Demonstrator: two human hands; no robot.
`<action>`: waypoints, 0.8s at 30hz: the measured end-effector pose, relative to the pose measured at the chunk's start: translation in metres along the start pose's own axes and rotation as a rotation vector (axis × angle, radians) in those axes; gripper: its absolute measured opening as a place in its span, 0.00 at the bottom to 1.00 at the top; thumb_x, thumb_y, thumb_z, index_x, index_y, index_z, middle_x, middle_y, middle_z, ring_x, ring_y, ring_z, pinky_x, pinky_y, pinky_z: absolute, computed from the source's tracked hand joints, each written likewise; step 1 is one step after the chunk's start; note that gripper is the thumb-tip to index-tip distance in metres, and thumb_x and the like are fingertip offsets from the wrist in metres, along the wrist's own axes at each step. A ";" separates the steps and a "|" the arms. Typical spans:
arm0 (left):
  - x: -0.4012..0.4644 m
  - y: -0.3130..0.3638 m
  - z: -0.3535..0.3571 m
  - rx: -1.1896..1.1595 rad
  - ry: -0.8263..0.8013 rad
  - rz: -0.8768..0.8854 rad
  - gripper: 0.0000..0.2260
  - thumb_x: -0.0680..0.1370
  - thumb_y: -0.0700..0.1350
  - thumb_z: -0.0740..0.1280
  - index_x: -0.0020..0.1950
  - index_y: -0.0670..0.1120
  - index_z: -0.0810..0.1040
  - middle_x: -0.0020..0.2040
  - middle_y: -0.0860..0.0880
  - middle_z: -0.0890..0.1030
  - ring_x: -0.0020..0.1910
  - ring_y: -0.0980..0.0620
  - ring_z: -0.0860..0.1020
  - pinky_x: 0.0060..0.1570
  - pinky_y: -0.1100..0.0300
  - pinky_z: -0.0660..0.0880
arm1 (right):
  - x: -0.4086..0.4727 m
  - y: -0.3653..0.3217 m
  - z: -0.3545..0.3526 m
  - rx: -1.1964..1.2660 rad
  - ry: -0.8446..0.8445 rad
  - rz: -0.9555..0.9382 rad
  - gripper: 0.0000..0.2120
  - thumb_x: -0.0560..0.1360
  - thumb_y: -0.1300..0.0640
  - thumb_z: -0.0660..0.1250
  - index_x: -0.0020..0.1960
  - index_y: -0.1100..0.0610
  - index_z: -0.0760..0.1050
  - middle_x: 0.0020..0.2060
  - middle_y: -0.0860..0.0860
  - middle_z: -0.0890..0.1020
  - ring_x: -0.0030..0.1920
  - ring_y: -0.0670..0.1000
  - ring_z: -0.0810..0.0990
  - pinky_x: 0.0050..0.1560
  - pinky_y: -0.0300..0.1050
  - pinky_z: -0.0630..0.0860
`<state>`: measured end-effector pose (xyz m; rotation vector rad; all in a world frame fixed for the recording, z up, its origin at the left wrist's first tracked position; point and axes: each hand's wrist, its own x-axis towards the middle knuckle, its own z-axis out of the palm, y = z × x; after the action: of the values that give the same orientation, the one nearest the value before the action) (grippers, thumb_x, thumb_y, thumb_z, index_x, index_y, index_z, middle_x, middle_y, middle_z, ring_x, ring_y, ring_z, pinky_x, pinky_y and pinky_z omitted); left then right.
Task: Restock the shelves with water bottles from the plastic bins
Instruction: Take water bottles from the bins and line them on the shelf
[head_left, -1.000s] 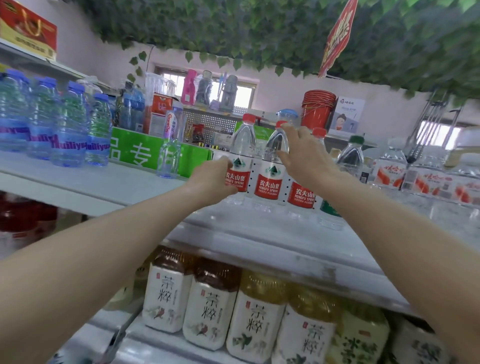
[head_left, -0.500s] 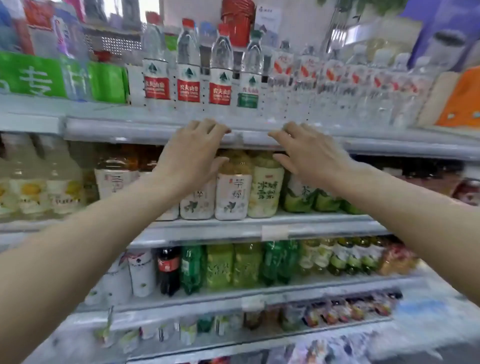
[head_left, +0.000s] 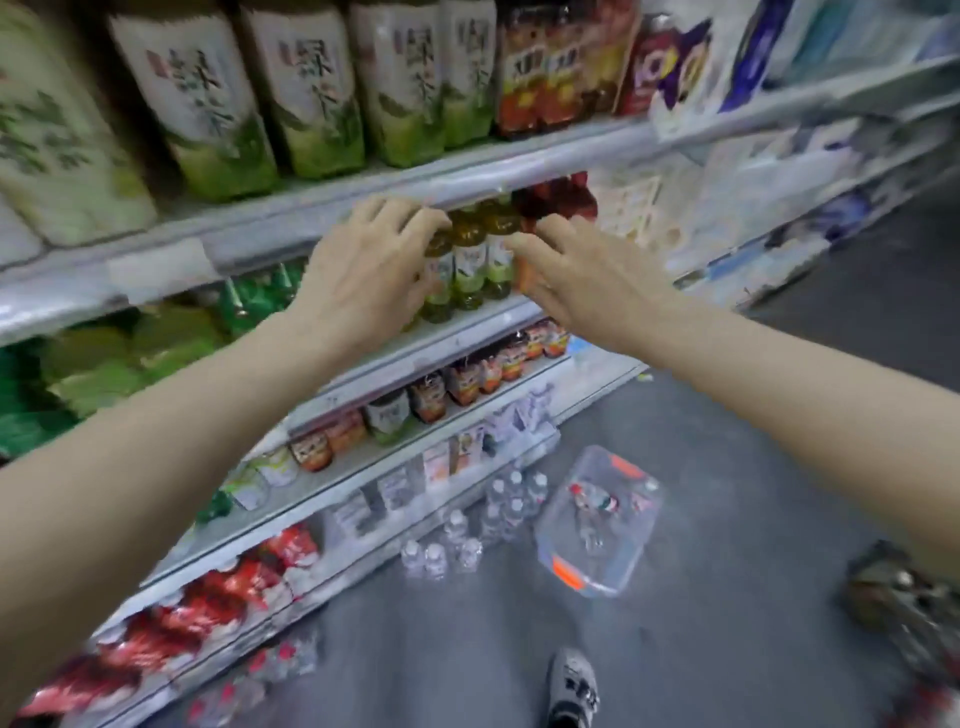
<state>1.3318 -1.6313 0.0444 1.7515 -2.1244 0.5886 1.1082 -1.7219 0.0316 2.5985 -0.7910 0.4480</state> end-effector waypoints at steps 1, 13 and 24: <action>0.012 0.019 0.024 -0.035 -0.023 -0.006 0.24 0.73 0.48 0.72 0.65 0.43 0.72 0.60 0.41 0.76 0.59 0.37 0.73 0.54 0.45 0.74 | -0.018 0.020 0.017 0.021 -0.035 0.018 0.21 0.78 0.48 0.59 0.67 0.58 0.69 0.53 0.59 0.75 0.49 0.63 0.75 0.35 0.55 0.77; 0.057 0.190 0.318 -0.290 -0.415 0.020 0.24 0.69 0.46 0.75 0.63 0.43 0.75 0.60 0.43 0.77 0.59 0.40 0.74 0.58 0.48 0.73 | -0.203 0.173 0.244 0.312 -0.259 0.258 0.16 0.73 0.56 0.69 0.59 0.61 0.77 0.47 0.60 0.79 0.40 0.61 0.79 0.25 0.47 0.74; -0.058 0.274 0.618 -0.459 -0.770 0.052 0.28 0.62 0.45 0.80 0.59 0.45 0.76 0.57 0.45 0.77 0.55 0.42 0.77 0.49 0.51 0.79 | -0.356 0.106 0.519 0.498 -0.615 0.651 0.31 0.71 0.56 0.74 0.71 0.55 0.68 0.60 0.57 0.77 0.49 0.61 0.79 0.35 0.51 0.77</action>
<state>1.0813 -1.8512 -0.5468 1.8072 -2.4885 -0.6390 0.8624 -1.8718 -0.5375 2.9045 -1.9777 -0.0220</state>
